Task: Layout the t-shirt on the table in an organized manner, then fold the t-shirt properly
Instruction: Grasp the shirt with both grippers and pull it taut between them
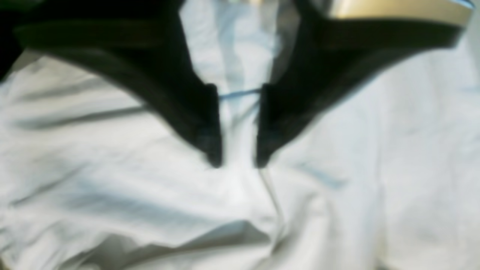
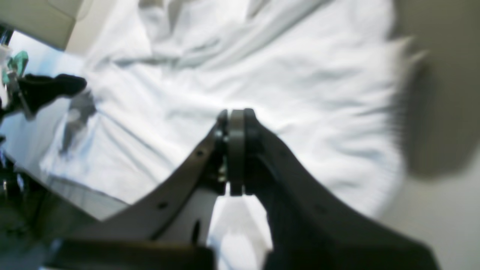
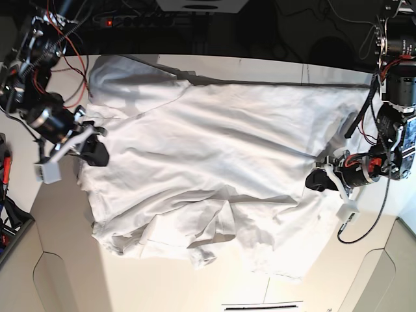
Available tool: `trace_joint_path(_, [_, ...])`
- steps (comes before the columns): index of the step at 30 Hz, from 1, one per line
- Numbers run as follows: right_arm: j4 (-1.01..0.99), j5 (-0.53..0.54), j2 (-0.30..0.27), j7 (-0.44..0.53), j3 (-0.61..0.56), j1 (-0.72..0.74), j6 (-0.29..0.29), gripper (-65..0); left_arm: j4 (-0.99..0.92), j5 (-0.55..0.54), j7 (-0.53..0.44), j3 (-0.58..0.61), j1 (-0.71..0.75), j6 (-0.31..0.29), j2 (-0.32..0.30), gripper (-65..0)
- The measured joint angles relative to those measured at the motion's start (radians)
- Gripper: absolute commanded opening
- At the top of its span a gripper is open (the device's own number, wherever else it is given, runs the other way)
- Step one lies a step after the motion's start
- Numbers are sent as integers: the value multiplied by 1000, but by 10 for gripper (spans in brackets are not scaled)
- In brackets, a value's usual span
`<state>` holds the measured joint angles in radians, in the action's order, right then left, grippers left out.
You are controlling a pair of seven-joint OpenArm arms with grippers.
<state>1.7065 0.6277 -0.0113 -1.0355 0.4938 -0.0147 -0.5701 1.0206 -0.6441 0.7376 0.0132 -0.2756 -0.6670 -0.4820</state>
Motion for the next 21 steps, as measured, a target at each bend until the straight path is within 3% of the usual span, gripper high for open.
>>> trace_joint_path(6, [-273, -199, 1, 60, -126, 77, 11, -650, 0, 124, -5, 0, 1, 50, -19, -650])
trace_joint_path(12, [-352, -279, -14, 58, -129, 87, 56, -650, 0, 261, -12, 1, 43, 157, -14, -650])
trace_joint_path(21, [-347, -370, -109, 20, -132, 96, 182, -650, 3, 235, -19, 1, 76, 164, -85, -650])
